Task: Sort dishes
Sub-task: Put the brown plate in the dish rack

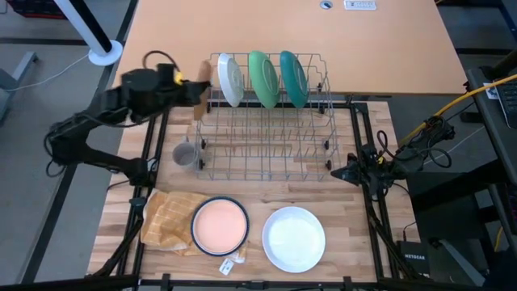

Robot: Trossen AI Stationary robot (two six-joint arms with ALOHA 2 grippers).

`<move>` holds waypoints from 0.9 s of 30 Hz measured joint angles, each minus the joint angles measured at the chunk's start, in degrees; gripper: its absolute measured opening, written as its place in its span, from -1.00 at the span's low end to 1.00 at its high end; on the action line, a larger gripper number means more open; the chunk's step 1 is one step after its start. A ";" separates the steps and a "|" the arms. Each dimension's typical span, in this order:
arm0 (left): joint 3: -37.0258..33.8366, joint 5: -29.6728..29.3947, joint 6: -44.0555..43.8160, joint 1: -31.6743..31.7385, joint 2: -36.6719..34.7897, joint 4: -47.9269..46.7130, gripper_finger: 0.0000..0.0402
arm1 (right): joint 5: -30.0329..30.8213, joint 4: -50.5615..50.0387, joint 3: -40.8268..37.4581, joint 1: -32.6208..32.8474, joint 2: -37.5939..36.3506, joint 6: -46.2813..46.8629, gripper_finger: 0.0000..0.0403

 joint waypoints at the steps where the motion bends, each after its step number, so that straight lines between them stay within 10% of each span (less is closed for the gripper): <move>1: 0.00 -0.04 0.03 0.65 -1.10 -1.90 -0.93 | 0.47 -0.01 0.00 0.00 0.00 -0.02 -0.96; 11: -14.46 2.04 -2.28 4.73 -15.24 -6.28 -0.93 | 2.69 0.00 0.00 0.00 0.00 0.59 -0.96; 20: -50.82 8.41 -12.48 2.24 -29.52 48.06 -0.93 | 6.56 0.07 0.00 0.00 -0.01 2.39 -0.96; 27: -59.97 7.86 -22.05 -0.27 -27.78 54.78 -0.93 | 9.67 0.04 0.00 0.00 0.00 2.38 -0.96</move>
